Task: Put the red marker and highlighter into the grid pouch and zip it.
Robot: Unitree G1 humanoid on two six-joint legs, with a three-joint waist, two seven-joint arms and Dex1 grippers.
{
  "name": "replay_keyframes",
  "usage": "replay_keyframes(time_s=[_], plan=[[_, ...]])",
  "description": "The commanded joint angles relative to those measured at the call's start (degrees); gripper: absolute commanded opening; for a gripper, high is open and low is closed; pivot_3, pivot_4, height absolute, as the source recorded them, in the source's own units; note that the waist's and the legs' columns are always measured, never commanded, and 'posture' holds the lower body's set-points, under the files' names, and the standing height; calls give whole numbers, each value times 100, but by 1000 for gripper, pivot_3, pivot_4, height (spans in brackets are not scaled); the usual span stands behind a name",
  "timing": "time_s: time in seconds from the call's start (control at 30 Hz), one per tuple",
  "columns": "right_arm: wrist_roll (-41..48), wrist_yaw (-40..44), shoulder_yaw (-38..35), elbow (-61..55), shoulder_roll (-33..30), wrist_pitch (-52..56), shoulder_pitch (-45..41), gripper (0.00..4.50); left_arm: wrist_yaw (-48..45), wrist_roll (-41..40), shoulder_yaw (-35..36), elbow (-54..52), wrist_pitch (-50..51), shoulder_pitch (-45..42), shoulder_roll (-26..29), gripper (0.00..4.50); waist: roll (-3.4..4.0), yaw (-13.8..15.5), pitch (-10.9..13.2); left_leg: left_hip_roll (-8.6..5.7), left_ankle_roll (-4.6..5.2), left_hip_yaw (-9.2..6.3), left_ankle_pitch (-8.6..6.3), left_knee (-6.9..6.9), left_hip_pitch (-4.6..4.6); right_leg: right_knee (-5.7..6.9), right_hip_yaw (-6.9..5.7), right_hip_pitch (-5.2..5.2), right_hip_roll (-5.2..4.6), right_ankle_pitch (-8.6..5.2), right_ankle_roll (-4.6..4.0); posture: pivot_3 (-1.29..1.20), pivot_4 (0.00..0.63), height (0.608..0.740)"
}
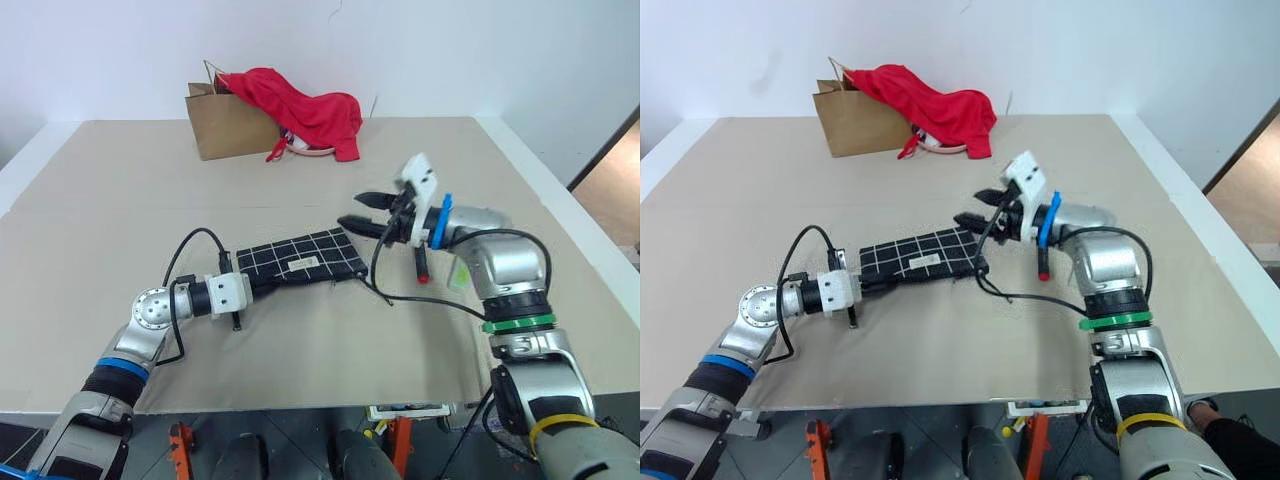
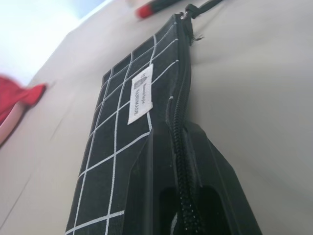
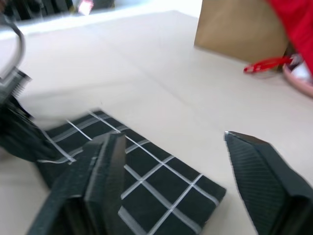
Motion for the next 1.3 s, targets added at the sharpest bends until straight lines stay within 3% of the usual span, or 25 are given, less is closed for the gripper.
replay_keyframes(time_s=[0.03, 0.27, 0.47, 0.8, 0.9, 0.97, 1.0, 1.03, 1.1, 1.13, 1.3], plan=[[23, -263, -335, -336, -312, -64, -104, 3403, 466, -392, 363, -793, 1252, -47, -191, 0, 2, -3, 1, 0, 0, -1, 0, 0, -3, 0, -1, -2, 1, 0, 0, 0, 150, 740], [-354, -534, -155, -511, -540, -504, 497, 3403, 867, -501, 515, -1607, 2704, -144, -392, 0, 1, -7, 0, -2, 0, -7, 0, 2, -47, 4, -2, -42, 3, 2, 2, 0, 150, 740], [-484, -881, 76, -857, -319, -333, 930, 3403, 881, -416, 479, -1689, 2882, -86, -406, 0, 1, -17, 1, -3, -1, -4, 0, 1, -55, 8, 4, -54, 4, 2, 1, 0, 150, 740], [-1040, -1430, 562, 111, 215, -588, 545, 3403, 797, -346, 395, -1581, 2798, -33, -517, 0, 1, -14, 1, -5, -8, -3, 5, 9, -56, 10, 4, -54, 3, 7, 1, 0, 150, 740], [-1020, -1349, 562, 222, 250, -684, 491, 2701, 796, -312, 389, -1533, 2732, -1, -522, 0, 1, -13, 1, -5, -8, -3, 5, 8, -59, 10, 4, -56, 2, 7, 1, 0, 150, 740], [-978, -1236, 586, 207, 241, -695, 507, 1686, 792, -281, 383, -1503, 2685, 23, -518, 0, 1, -13, 1, -4, -8, -4, 5, 7, -59, 10, 3, -57, 3, 6, 2, 0, 150, 740], [-972, -1173, 614, 183, 228, -712, 530, 1522, 788, -261, 381, -1487, 2661, 33, -517, 0, 1, -14, 1, -4, -8, -5, 5, 7, -59, 10, 2, -56, 3, 6, 2, 0, 150, 740], [-980, -1138, 635, 166, 224, -724, 554, 1011, 781, -244, 379, -1470, 2636, 42, -519, 0, 1, -14, 1, -4, -8, -5, 5, 6, -59, 10, 2, -56, 3, 6, 1, 0, 150, 740], [-1006, -1111, 654, 146, 231, -738, 588, 636, 768, -223, 376, -1448, 2588, 66, -529, 0, 1, -14, 1, -4, -8, -4, 5, 7, -59, 10, 3, -56, 3, 7, 1, 0, 150, 740], [-1019, -1108, 660, 147, 237, -745, 600, 128, 760, -216, 372, -1436, 2563, 77, -534, 0, 1, -14, 1, -4, -8, -5, 5, 7, -59, 10, 2, -56, 3, 7, 1, 0, 150, 740], [-1079, -1157, 659, 142, 248, -747, 623, 14, 727, -190, 367, -1391, 2470, 95, -571, 0, 1, -13, 1, -5, -8, -4, 5, 8, -59, 11, 3, -56, 3, 7, 1, 0, 150, 740]])
